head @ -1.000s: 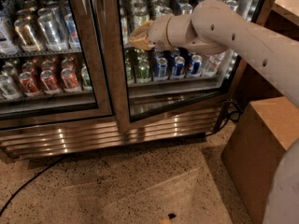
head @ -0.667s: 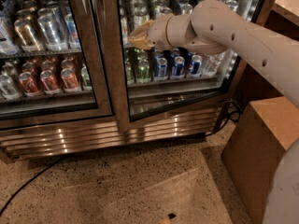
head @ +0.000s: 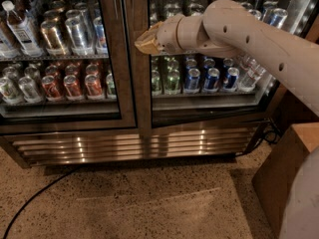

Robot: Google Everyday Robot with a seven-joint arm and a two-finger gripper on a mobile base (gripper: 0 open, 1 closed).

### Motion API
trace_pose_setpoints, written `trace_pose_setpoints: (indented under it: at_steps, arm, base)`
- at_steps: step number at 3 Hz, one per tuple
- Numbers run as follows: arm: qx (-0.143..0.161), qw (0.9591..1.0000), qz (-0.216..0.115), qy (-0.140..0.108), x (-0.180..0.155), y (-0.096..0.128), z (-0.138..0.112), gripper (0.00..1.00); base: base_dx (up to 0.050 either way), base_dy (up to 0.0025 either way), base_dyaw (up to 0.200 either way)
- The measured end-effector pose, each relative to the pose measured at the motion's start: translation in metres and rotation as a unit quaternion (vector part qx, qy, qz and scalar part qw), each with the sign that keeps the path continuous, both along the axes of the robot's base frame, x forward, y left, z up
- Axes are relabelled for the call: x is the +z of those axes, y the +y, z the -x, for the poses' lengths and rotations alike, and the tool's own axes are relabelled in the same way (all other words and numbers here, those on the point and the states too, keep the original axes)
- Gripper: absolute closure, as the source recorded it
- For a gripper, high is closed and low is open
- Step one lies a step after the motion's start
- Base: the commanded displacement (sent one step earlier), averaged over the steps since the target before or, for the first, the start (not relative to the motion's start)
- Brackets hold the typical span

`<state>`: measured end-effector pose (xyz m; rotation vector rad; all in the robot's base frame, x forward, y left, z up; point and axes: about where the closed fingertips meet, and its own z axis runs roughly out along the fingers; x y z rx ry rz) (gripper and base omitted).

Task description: Close right fridge door

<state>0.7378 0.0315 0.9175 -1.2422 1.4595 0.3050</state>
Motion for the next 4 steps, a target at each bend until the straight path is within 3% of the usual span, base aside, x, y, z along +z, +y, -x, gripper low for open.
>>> trace_pose_setpoints:
  at_steps: [4]
  arm:
    - [-0.019, 0.9998, 0.002, -0.001, -0.0001, -0.0042, -0.009, 1.0]
  base:
    - [0.0, 0.0, 0.0]
